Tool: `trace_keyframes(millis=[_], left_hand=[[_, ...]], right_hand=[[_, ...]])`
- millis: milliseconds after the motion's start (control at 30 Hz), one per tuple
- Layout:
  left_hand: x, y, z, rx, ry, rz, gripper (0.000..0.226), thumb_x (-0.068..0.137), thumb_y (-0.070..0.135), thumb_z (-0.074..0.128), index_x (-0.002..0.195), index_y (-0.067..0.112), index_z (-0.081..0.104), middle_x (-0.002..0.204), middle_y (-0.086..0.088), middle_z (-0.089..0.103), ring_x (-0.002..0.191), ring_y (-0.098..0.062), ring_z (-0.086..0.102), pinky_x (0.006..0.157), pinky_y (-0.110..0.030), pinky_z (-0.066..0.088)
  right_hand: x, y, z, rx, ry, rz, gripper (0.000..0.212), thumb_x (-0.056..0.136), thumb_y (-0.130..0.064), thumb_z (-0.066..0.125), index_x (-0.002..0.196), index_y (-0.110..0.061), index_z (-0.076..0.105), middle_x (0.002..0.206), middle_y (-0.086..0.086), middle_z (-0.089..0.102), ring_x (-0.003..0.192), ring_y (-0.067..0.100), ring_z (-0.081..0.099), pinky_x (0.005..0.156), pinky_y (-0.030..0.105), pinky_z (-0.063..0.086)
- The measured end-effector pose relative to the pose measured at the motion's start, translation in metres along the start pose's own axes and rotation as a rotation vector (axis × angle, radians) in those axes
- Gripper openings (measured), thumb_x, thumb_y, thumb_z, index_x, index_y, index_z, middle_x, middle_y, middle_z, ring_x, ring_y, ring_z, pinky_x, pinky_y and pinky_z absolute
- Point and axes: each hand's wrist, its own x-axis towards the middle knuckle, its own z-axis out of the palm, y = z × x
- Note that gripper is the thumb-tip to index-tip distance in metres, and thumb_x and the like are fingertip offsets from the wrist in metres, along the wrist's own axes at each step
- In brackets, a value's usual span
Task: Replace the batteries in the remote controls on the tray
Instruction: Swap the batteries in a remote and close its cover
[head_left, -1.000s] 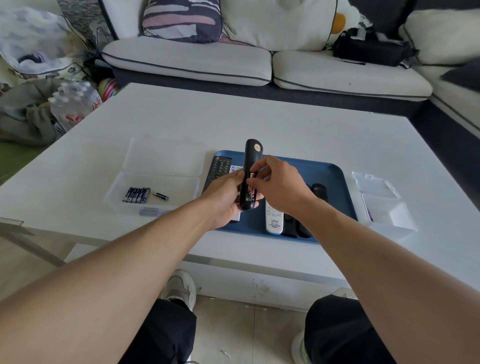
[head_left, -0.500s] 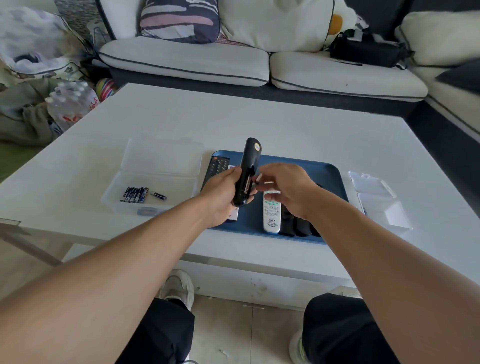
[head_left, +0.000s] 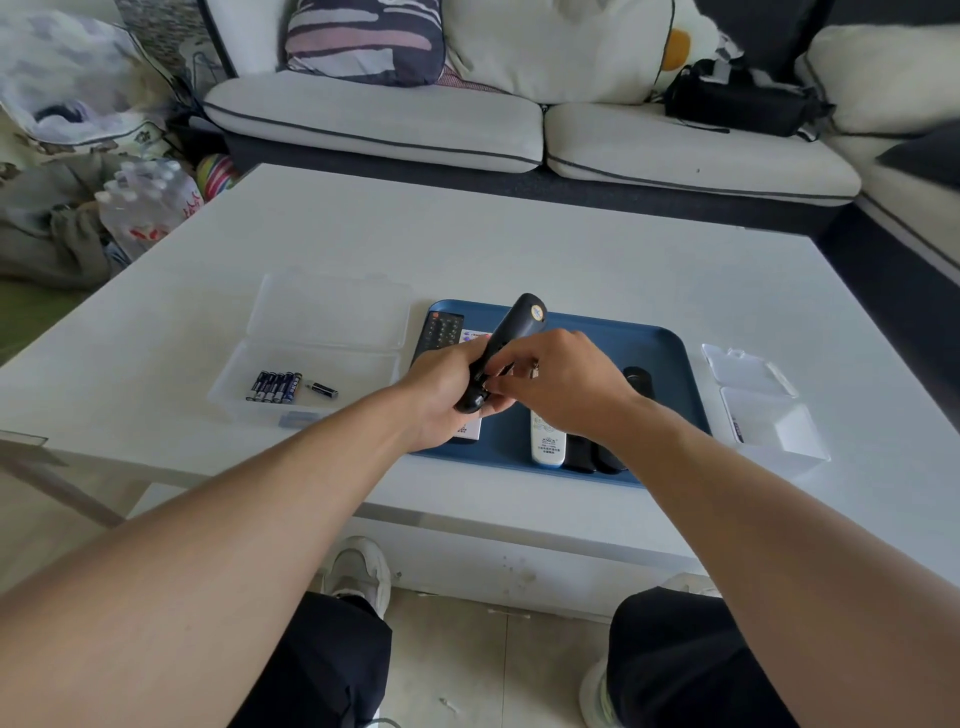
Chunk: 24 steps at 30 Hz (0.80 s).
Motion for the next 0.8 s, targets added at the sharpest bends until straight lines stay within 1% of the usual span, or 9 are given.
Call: trace_keyframes(millis=[133, 200, 300, 400, 467, 533, 600, 700, 800], left_hand=[[-0.001, 0.002, -0.001, -0.002, -0.016, -0.019, 0.025, 0.103, 0.016, 0.053, 0.091, 0.002, 0.070, 0.077, -0.010, 0.071, 0.059, -0.017, 0.068, 0.074, -0.038, 0.061], [-0.001, 0.001, -0.002, 0.009, -0.014, -0.019, 0.024, 0.103, 0.015, 0.054, 0.091, 0.003, 0.071, 0.079, -0.010, 0.073, 0.064, -0.017, 0.069, 0.071, -0.037, 0.063], [-0.002, 0.000, -0.002, 0.034, -0.007, -0.016, 0.024, 0.102, 0.014, 0.055, 0.084, 0.007, 0.070, 0.076, -0.006, 0.072, 0.073, -0.017, 0.067, 0.072, -0.035, 0.062], [-0.003, 0.001, 0.000, 0.046, -0.020, -0.001, 0.028, 0.100, 0.011, 0.054, 0.074, 0.010, 0.065, 0.070, -0.005, 0.065, 0.076, -0.018, 0.058, 0.076, -0.031, 0.056], [-0.003, 0.003, 0.000, -0.012, -0.002, -0.003, 0.029, 0.101, 0.011, 0.053, 0.074, 0.007, 0.064, 0.067, -0.006, 0.064, 0.072, -0.018, 0.058, 0.069, -0.028, 0.055], [-0.001, 0.005, -0.001, -0.088, 0.017, -0.016, 0.031, 0.105, 0.015, 0.050, 0.080, 0.003, 0.065, 0.068, -0.009, 0.066, 0.066, -0.019, 0.062, 0.057, -0.028, 0.057], [0.001, 0.006, -0.003, -0.140, 0.029, -0.035, 0.032, 0.107, 0.019, 0.047, 0.089, 0.000, 0.065, 0.070, -0.011, 0.070, 0.063, -0.019, 0.066, 0.052, -0.028, 0.057], [0.004, 0.005, -0.009, -0.147, 0.049, -0.051, 0.030, 0.107, 0.021, 0.044, 0.104, -0.002, 0.064, 0.073, -0.011, 0.072, 0.069, -0.019, 0.070, 0.059, -0.037, 0.063], [0.005, 0.006, -0.012, -0.151, 0.040, -0.047, 0.033, 0.108, 0.021, 0.042, 0.104, -0.003, 0.064, 0.075, -0.013, 0.071, 0.074, -0.021, 0.070, 0.078, -0.047, 0.061]], right_hand=[[0.000, 0.001, -0.003, -0.067, -0.007, -0.027, 0.011, 0.086, -0.048, 0.071, 0.096, -0.048, 0.074, 0.086, -0.017, 0.068, 0.083, 0.010, 0.063, 0.071, 0.030, 0.051], [-0.001, 0.001, -0.003, -0.092, -0.002, -0.038, 0.011, 0.087, -0.047, 0.071, 0.097, -0.049, 0.074, 0.088, -0.019, 0.069, 0.085, 0.009, 0.063, 0.073, 0.030, 0.052], [-0.001, -0.003, -0.001, -0.193, 0.025, -0.082, 0.012, 0.086, -0.044, 0.067, 0.096, -0.048, 0.073, 0.090, -0.022, 0.070, 0.087, 0.007, 0.063, 0.074, 0.030, 0.051], [0.000, -0.007, 0.003, -0.299, 0.106, -0.153, 0.016, 0.080, -0.047, 0.063, 0.094, -0.043, 0.070, 0.093, -0.018, 0.068, 0.088, 0.011, 0.064, 0.076, 0.034, 0.052], [0.001, -0.007, 0.006, -0.354, 0.167, -0.196, 0.019, 0.080, -0.046, 0.060, 0.095, -0.039, 0.069, 0.094, -0.015, 0.066, 0.084, 0.015, 0.065, 0.074, 0.033, 0.051], [0.002, -0.008, 0.009, -0.372, 0.200, -0.221, 0.020, 0.082, -0.041, 0.057, 0.098, -0.039, 0.068, 0.094, -0.014, 0.067, 0.080, 0.018, 0.064, 0.070, 0.032, 0.048], [0.002, -0.009, 0.009, -0.348, 0.186, -0.227, 0.023, 0.083, -0.036, 0.056, 0.102, -0.039, 0.069, 0.094, -0.015, 0.068, 0.080, 0.018, 0.063, 0.070, 0.032, 0.049], [0.001, -0.010, 0.002, -0.267, 0.065, -0.225, 0.030, 0.082, -0.030, 0.058, 0.109, -0.040, 0.069, 0.099, -0.018, 0.067, 0.084, 0.011, 0.062, 0.074, 0.031, 0.051], [0.003, -0.006, -0.003, -0.238, -0.018, -0.273, 0.034, 0.087, -0.022, 0.064, 0.117, -0.035, 0.068, 0.106, -0.016, 0.065, 0.093, 0.008, 0.061, 0.081, 0.030, 0.052]])
